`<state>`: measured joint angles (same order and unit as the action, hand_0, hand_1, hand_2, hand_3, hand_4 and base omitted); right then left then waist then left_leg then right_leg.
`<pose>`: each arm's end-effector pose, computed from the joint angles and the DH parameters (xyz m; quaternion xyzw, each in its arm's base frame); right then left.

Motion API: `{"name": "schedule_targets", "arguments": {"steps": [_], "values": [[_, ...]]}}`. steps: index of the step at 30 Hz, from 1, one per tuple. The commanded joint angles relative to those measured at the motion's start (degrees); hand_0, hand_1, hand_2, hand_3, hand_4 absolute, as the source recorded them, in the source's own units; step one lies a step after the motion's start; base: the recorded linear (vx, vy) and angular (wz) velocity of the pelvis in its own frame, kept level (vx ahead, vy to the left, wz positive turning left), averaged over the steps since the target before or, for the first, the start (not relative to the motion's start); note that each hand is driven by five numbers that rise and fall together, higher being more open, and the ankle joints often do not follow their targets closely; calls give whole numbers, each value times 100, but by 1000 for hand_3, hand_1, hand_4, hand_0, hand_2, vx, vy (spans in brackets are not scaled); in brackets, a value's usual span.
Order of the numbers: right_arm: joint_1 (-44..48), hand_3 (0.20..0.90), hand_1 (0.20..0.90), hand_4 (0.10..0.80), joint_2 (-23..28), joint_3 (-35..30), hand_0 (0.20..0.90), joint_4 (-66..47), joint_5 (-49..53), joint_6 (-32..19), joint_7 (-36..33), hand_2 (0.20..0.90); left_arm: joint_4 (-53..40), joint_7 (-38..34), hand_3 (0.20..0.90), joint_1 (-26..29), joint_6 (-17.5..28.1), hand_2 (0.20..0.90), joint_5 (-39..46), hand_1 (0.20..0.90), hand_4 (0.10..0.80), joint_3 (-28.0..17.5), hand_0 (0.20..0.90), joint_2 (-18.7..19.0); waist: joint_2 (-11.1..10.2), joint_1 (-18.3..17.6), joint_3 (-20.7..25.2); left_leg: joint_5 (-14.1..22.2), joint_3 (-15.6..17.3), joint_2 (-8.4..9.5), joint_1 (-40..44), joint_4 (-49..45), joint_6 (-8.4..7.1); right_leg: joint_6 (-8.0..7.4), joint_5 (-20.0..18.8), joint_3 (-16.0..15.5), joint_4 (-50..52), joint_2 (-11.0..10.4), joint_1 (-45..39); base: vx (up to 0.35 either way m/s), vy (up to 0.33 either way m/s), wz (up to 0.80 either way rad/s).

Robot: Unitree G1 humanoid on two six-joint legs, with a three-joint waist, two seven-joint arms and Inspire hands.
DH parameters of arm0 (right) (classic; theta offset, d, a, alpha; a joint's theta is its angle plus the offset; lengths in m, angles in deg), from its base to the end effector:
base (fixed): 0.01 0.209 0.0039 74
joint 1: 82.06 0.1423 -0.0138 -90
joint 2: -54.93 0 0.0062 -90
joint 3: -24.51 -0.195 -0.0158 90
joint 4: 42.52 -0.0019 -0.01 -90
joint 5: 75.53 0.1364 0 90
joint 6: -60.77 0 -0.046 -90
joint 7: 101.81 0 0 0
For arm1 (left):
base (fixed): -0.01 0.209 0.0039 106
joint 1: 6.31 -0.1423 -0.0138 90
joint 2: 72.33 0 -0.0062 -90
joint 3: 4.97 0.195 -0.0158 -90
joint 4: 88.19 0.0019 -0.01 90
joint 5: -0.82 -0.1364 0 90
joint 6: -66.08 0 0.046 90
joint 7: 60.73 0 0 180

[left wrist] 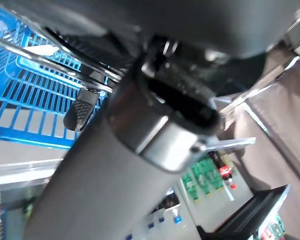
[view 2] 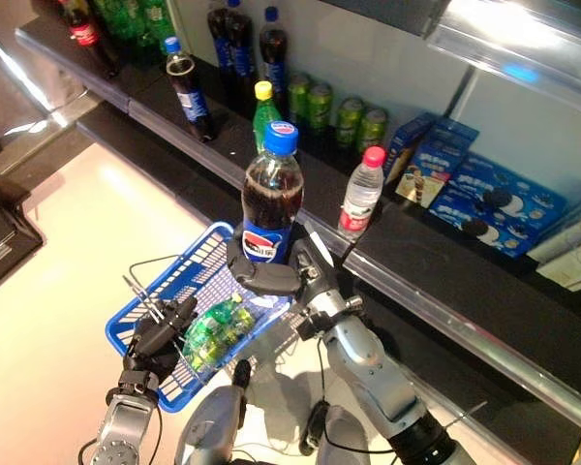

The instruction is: Pick up the drink and place into the basket.

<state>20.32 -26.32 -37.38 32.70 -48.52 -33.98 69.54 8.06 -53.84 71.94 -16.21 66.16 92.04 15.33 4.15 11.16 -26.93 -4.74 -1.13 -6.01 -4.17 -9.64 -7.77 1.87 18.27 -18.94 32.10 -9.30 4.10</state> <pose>0.2109 -0.1197 0.0996 0.0454 -0.1414 0.2304 0.9617 0.1473 0.1927 -0.0169 -0.4330 0.0708 0.0303 0.8981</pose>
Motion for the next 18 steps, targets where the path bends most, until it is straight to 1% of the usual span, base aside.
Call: {"name": "schedule_targets", "arguments": {"steps": [1,7,9,12,14,18], "values": [[1072,200,300,100,-789,111,300,-55,-5,-879,-466,300,-1894,1339,200,358,881,300,-273,300,100,-214,300,814,-114,250,1137,-264,-280,153,-227,-824,163,-217,-1109,155,-1748,-21,-1098,-10,-12,21],[1371,200,300,100,-1098,347,300,604,107,-794,-893,300,-2239,1930,200,518,606,300,-194,300,100,-13,300,942,-113,435,1210,-227,-418,242,-259,-765,161,-238,-1156,13,-1859,-51,-1140,-10,-8,15],[1485,200,300,100,-1233,463,300,890,115,-694,-1012,300,-2461,2201,200,642,465,300,-244,300,100,130,300,992,-105,500,1236,-236,-478,272,-260,-740,160,-241,-1174,-47,-1901,-57,-1173,4,-4,21],[1523,200,300,100,-1294,512,300,1049,77,-611,-1057,300,-2579,2438,200,718,407,300,-236,300,100,214,300,1024,-108,529,1261,-217,-507,290,-246,-718,159,-249,-1187,-77,-1933,-65,-1197,11,5,15],[1528,200,300,100,-1378,666,300,1342,36,-515,-1094,300,-2857,2831,200,847,257,300,-156,300,100,343,300,1063,-107,573,1303,-198,-550,326,-233,-679,155,-268,-1211,-120,-1985,-80,-1220,12,17,18],[1497,200,300,100,-1495,848,300,1805,-103,-379,-1051,300,-3120,3155,200,1053,54,300,-200,300,100,467,300,1121,-114,616,1353,-163,-575,353,-236,-642,156,-294,-1249,-172,-2053,-106,-1249,8,10,9]]}}
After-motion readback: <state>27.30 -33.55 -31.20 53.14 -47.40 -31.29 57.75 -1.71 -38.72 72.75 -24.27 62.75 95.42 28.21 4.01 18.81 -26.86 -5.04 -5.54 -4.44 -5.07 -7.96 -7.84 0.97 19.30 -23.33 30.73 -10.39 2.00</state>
